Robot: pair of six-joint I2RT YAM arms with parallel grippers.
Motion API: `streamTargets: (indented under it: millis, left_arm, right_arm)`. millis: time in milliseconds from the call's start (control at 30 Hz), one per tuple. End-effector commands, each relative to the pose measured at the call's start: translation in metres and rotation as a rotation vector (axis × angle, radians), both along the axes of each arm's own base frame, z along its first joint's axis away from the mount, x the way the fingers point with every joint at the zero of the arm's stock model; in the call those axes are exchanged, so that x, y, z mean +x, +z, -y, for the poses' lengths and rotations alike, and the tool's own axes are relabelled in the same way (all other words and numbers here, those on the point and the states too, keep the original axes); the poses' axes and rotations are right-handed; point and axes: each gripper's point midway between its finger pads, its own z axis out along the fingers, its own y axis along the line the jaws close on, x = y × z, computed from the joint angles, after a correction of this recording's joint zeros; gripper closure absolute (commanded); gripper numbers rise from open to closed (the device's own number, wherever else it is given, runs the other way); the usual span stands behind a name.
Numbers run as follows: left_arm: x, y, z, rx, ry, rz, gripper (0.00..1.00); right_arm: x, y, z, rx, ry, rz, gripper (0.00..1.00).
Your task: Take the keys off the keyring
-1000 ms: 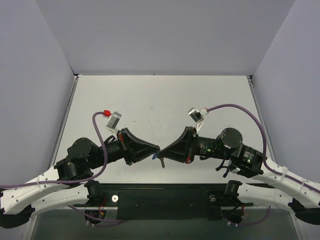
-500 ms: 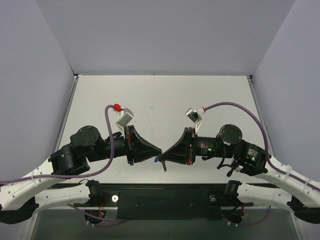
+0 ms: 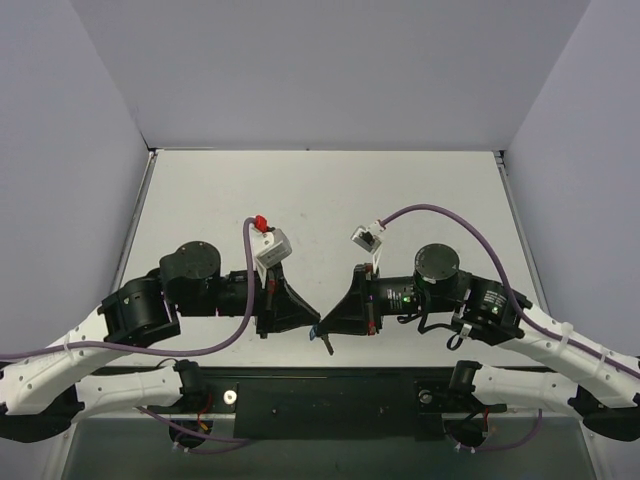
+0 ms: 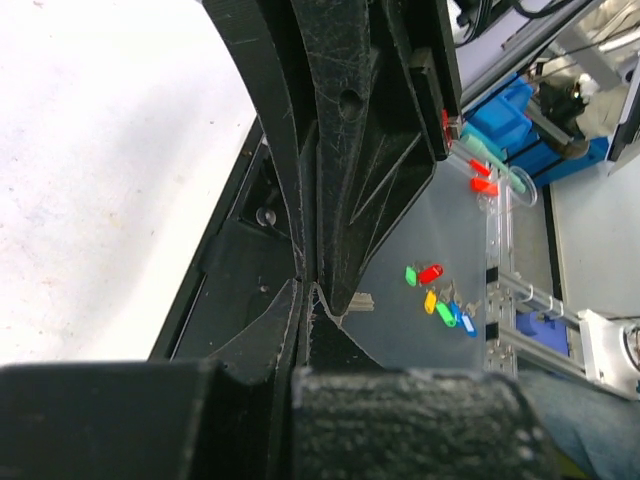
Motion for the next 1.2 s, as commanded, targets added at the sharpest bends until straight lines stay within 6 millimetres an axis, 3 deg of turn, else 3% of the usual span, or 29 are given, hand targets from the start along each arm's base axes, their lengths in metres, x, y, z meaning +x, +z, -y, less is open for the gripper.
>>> streamTargets:
  millis: [0, 333, 500, 567, 667, 733, 867, 967, 1167]
  left_arm:
    - [-0.027, -0.004, -0.003, 0.072, -0.18, 0.017, 1.0]
    - [-0.032, -0.036, 0.006, 0.193, -0.273, -0.015, 1.0]
    - [-0.022, -0.042, 0.009, 0.218, -0.212, -0.02, 1.0]
    - [-0.01, -0.038, 0.009, 0.213, -0.127, -0.012, 1.0]
    - [0.007, -0.027, 0.007, 0.171, -0.006, 0.005, 0.88]
    - [0.013, -0.017, 0.005, 0.12, 0.044, 0.01, 0.71]
    - [0.022, -0.001, 0.0, 0.034, 0.118, 0.013, 0.5]
    - [0.027, 0.013, -0.004, -0.025, 0.165, 0.016, 0.44]
    - [0.027, 0.043, -0.009, -0.197, 0.209, -0.009, 0.43]
  right_arm:
    - [0.015, 0.034, -0.008, 0.085, -0.052, 0.06, 1.0]
    - [0.014, 0.019, -0.017, 0.03, -0.02, 0.013, 1.0]
    - [0.014, 0.016, -0.019, 0.029, -0.017, 0.01, 1.0]
    - [0.014, 0.014, -0.018, 0.028, -0.021, 0.013, 1.0]
    - [0.015, 0.014, -0.018, 0.036, -0.026, 0.018, 1.0]
    - [0.015, 0.014, -0.017, 0.043, -0.029, 0.022, 1.0]
    - [0.015, 0.015, -0.015, 0.053, -0.036, 0.025, 1.0]
    - [0.015, 0.018, -0.014, 0.064, -0.042, 0.031, 1.0]
    - [0.016, 0.02, -0.013, 0.076, -0.053, 0.032, 1.0]
